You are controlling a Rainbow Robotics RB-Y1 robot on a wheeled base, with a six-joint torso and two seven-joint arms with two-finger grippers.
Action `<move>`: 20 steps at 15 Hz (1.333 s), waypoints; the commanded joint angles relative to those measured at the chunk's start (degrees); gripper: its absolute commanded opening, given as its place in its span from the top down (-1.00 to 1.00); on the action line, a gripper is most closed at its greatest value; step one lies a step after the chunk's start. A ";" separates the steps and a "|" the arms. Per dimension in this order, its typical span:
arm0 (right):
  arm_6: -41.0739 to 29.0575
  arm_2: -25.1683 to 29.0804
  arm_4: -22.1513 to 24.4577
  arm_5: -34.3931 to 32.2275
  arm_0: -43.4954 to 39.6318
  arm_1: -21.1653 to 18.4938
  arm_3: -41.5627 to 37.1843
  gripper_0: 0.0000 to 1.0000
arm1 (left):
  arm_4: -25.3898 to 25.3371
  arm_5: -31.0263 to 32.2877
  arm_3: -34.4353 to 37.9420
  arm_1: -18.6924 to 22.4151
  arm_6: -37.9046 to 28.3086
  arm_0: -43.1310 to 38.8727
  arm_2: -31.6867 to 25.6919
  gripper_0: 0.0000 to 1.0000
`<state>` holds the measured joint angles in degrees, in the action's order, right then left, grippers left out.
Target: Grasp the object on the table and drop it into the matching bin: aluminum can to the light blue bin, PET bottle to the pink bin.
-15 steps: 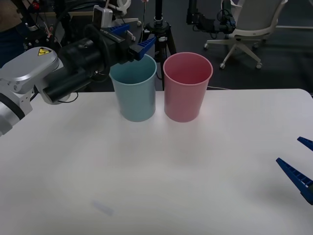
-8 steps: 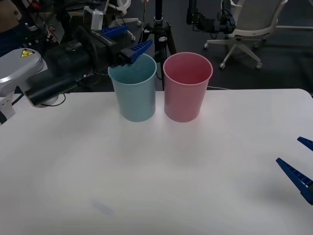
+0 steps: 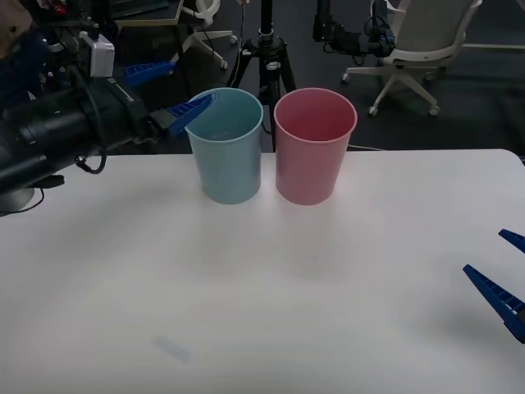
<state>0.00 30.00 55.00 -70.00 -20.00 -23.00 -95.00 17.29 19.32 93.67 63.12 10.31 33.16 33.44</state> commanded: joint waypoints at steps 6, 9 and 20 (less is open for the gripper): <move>0.00 0.00 0.00 0.00 0.00 0.00 0.00 -1.00 | 8.29 5.91 6.53 -1.51 -0.64 -23.05 -20.25 -1.00; 0.00 0.00 0.00 0.00 0.00 0.00 0.00 -1.00 | 14.71 11.44 6.70 -8.01 -1.26 -31.40 -28.87 -1.00; 0.00 0.00 0.00 0.00 0.00 0.00 0.00 -1.00 | 37.82 30.34 7.49 -27.61 -6.62 -46.52 -47.24 -1.00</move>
<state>0.00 30.00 55.00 -70.00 -20.00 -23.00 -95.00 53.94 48.75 100.72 36.81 4.01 -12.36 -12.94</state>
